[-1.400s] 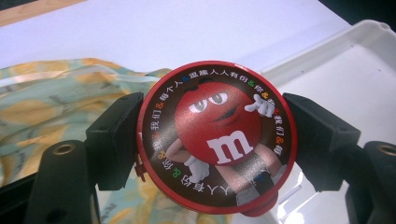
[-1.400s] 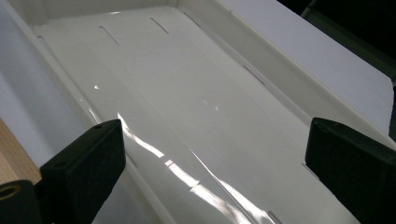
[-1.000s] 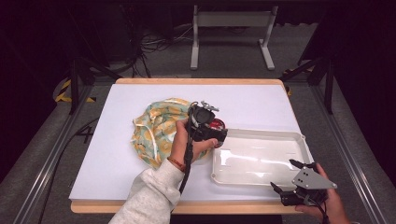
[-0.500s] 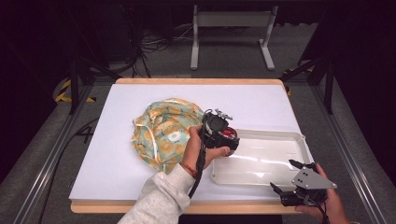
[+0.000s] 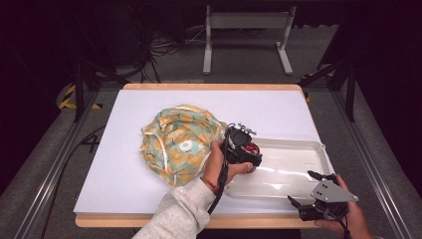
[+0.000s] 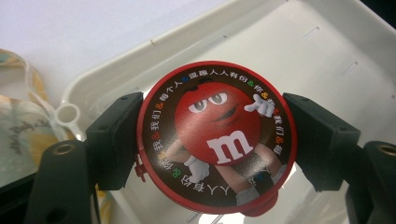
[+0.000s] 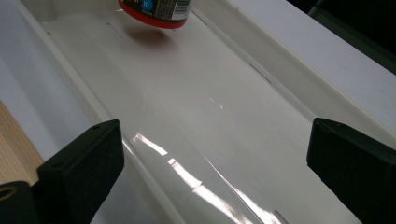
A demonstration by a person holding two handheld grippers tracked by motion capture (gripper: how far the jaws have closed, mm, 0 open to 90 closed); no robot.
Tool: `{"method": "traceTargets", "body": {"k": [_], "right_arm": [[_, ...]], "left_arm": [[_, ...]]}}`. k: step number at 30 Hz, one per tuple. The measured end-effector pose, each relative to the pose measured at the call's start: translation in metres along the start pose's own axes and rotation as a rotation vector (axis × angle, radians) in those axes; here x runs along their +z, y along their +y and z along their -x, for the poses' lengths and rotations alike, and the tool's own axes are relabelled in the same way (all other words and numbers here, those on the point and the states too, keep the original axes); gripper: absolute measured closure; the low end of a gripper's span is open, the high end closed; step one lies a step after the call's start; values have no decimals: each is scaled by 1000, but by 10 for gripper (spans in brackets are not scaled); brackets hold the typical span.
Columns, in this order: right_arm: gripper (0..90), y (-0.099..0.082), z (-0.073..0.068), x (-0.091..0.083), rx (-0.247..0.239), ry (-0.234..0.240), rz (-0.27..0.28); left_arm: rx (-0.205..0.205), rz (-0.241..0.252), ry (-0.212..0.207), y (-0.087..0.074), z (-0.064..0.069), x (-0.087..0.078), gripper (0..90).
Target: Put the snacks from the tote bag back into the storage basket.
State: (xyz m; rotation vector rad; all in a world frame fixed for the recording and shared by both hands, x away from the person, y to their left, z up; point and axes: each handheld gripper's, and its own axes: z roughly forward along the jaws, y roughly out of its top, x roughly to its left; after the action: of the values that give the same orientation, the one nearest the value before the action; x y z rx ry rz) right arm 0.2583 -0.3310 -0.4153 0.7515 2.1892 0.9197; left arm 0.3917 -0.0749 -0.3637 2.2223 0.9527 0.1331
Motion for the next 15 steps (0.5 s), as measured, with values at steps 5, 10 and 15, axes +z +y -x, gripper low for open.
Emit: {"method": "traceTargets", "body": {"k": [5,10,15], "right_arm": [[41,0,0,-1,-1,8,13],[41,0,-1,-2,-5,20,22],[41,1,-2,-3,-11,34,36]], "left_arm": [[4,-14,-2,-2,2,8,252],[3,-29,-5,-5,2,14,252],[24,-39,8,-7,3,20,251]]}}
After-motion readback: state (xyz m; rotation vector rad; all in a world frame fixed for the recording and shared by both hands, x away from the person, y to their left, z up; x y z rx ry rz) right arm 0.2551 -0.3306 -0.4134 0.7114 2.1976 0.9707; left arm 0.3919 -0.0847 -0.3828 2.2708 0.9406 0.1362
